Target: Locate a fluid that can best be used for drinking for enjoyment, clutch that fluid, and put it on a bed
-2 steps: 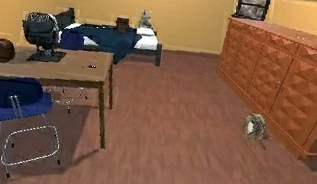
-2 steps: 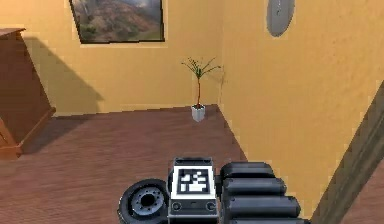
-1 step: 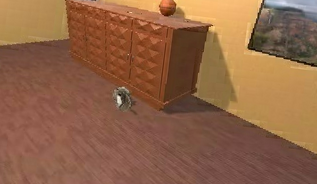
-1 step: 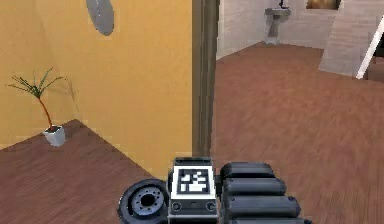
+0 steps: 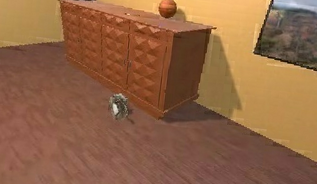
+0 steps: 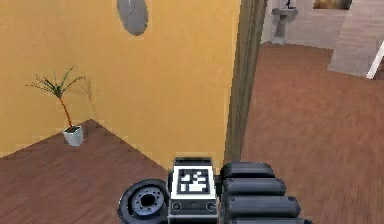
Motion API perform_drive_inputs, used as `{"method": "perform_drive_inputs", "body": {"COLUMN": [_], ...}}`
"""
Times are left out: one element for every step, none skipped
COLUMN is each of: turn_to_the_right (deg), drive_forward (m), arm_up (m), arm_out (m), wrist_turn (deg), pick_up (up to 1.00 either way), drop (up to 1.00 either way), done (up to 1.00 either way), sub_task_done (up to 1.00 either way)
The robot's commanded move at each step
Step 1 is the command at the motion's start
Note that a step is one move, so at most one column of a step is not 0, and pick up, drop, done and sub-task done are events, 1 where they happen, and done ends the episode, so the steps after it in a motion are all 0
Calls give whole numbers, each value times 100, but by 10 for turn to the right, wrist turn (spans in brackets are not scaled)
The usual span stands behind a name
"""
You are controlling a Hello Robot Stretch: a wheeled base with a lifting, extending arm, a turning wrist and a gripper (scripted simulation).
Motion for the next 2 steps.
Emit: {"method": "perform_drive_inputs", "body": {"turn_to_the_right": [-300, 0], "drive_forward": [0, 100], "arm_up": [0, 0], "arm_out": [0, 0], "wrist_turn": [0, 0], "pick_up": [0, 0], "drop": [0, 0], "done": [0, 0], "sub_task_done": [0, 0]}}
